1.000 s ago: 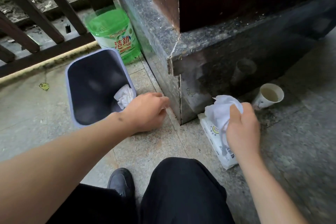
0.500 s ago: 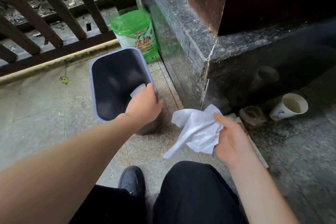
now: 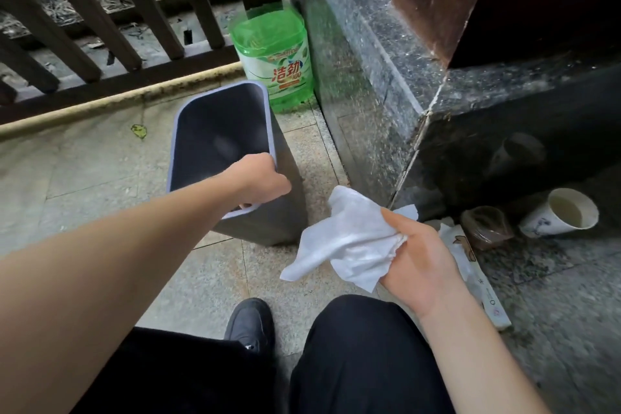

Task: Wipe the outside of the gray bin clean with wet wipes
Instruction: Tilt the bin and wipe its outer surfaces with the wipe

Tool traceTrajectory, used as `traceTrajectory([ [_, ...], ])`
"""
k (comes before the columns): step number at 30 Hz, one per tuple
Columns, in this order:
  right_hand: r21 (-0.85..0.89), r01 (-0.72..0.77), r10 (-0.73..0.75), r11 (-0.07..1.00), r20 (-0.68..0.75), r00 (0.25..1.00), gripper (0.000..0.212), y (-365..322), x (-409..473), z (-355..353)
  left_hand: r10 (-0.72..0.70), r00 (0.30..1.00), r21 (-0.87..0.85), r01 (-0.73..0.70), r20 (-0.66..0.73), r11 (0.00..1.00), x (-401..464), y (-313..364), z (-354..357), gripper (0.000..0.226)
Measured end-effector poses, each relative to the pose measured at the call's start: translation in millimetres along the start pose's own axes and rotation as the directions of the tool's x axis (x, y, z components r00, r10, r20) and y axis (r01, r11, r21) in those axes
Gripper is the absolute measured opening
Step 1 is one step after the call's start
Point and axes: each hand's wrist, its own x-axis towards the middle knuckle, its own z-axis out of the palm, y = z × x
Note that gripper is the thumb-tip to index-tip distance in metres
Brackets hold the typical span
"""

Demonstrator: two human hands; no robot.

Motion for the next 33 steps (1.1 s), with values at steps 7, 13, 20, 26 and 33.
traceTrajectory([
  [7, -0.205, 0.018, -0.024, 0.979, -0.028, 0.999, 0.046, 8, 7, 19, -0.038, 0.999, -0.172, 0.037, 0.000, 0.984, -17, -52, -17, 0.018],
  [13, -0.200, 0.049, -0.072, 0.979, -0.112, 0.991, 0.037, 22, 16, 53, -0.044, 0.998, -0.355, 0.059, 0.050, 0.933, -40, -94, -19, 0.020],
  [20, -0.338, 0.073, -0.117, 0.938, -0.112, 0.987, 0.013, 55, 37, 85, -0.102, 0.992, -0.497, 0.126, 0.075, 0.859, -49, -117, -10, 0.021],
  [26, -0.418, 0.020, -0.096, 0.908, -0.162, 0.982, 0.026, 79, 51, 79, 0.212, 0.944, -0.202, -0.266, -0.254, 0.942, -45, -134, 5, 0.067],
  [33, -0.480, -0.047, -0.068, 0.876, -0.219, 0.973, 0.041, 88, 67, 71, 0.447, 0.828, 0.289, -0.360, -0.340, 0.887, -34, -138, 9, 0.073],
])
